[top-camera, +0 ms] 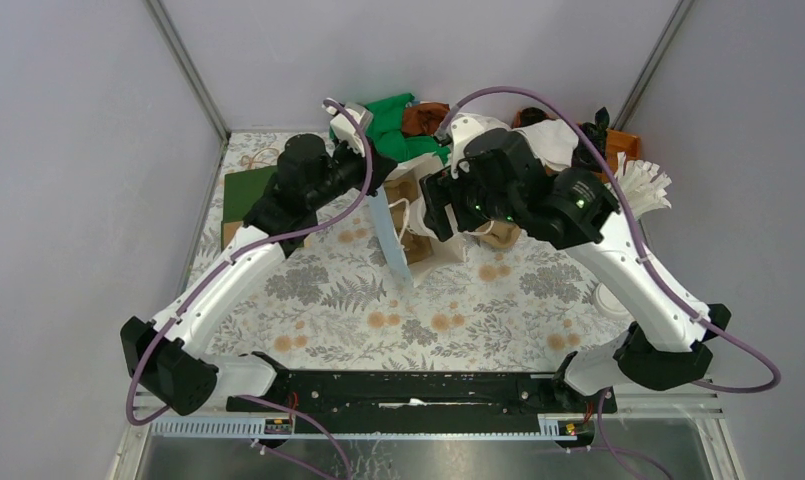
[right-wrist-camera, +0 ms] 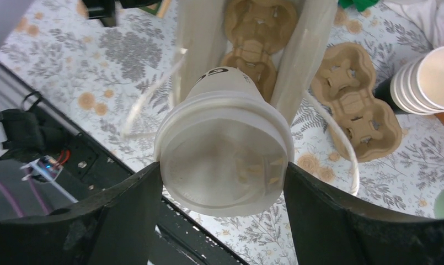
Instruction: Pack the takeout coffee
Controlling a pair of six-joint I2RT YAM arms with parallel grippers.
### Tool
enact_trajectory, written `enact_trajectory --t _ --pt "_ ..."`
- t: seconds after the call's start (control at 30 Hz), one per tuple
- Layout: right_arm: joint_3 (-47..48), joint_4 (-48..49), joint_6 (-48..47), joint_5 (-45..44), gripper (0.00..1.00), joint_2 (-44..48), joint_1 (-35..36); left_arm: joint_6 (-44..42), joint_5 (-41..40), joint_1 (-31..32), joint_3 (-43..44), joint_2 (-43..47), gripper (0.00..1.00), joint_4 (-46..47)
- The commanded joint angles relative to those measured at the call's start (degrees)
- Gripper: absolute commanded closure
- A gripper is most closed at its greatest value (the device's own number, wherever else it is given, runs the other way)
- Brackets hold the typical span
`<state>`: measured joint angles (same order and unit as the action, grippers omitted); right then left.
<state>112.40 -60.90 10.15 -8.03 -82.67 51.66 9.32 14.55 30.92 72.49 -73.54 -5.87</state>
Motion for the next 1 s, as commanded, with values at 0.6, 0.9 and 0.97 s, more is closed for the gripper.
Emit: enact_trajectory --t 0.6,0.9,0.97 --pt "-8.7 11.7 0.3 -6.0 0.36 -6.9 2.8 1.5 -1.2 -2.4 -4.6 6.4 1.00 -0.8" --pt "-21.7 23.9 -2.5 -8.0 0.37 -3.6 4.8 2.2 1.9 -3.9 -5.5 8.6 1.00 -2.4" --pt "-23.5 25.5 -3.0 -8.6 0.38 -3.5 4.9 2.5 2.3 -3.9 -5.8 8.9 1.00 -2.4"
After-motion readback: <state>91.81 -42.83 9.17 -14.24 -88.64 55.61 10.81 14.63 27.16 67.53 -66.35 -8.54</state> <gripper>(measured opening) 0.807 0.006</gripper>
